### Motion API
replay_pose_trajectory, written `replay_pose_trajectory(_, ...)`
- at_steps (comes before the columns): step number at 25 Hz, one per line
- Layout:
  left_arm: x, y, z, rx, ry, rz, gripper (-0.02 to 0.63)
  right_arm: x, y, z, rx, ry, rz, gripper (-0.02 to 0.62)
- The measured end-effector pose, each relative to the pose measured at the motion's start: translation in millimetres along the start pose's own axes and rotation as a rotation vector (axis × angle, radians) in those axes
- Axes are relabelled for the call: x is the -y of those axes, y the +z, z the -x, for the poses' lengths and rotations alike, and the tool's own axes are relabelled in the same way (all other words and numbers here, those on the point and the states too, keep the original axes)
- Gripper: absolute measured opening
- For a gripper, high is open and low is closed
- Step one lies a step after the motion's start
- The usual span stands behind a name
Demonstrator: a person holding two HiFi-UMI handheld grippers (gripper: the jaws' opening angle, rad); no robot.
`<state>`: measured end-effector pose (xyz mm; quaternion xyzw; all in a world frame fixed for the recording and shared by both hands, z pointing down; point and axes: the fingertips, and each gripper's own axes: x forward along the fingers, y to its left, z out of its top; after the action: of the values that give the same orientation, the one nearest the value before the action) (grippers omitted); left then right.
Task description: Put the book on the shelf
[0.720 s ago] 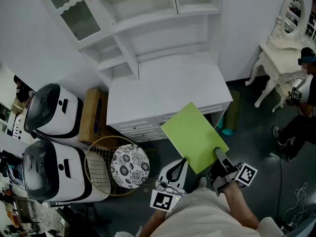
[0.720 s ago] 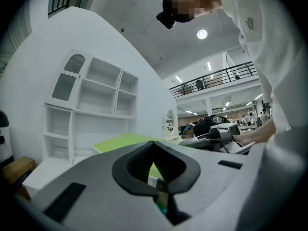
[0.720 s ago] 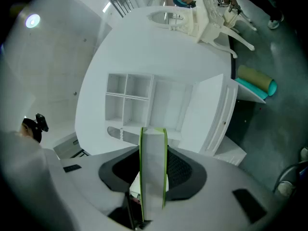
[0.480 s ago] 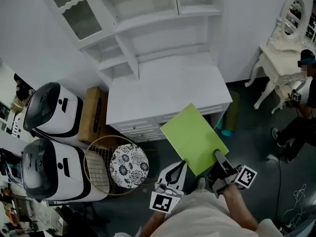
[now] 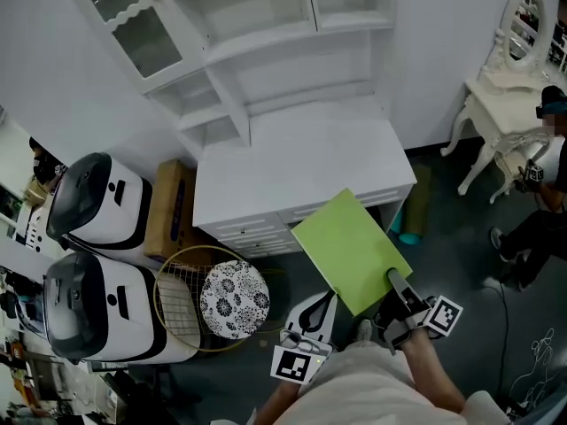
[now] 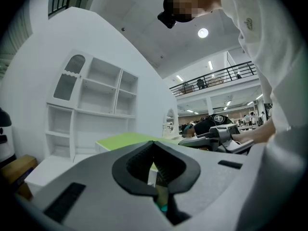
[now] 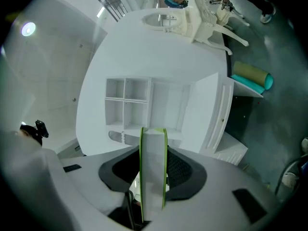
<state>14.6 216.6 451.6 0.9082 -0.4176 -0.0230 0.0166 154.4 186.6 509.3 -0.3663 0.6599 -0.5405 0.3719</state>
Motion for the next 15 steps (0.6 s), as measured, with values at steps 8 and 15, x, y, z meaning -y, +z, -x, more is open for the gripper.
replay_pose_trajectory(8, 12.9, -3.1, -13.6, -0.013, 0.025, 0.0, 0.003, 5.2, 18.0, 5.1, -0.008, -0.005, -0.009, 0.152)
replay_pose_trajectory(15, 37.0, -13.7, -30.5, -0.059, 0.02, -0.008, 0.003, 13.2, 37.2, 18.3, -0.02, -0.023, -0.028, 0.152)
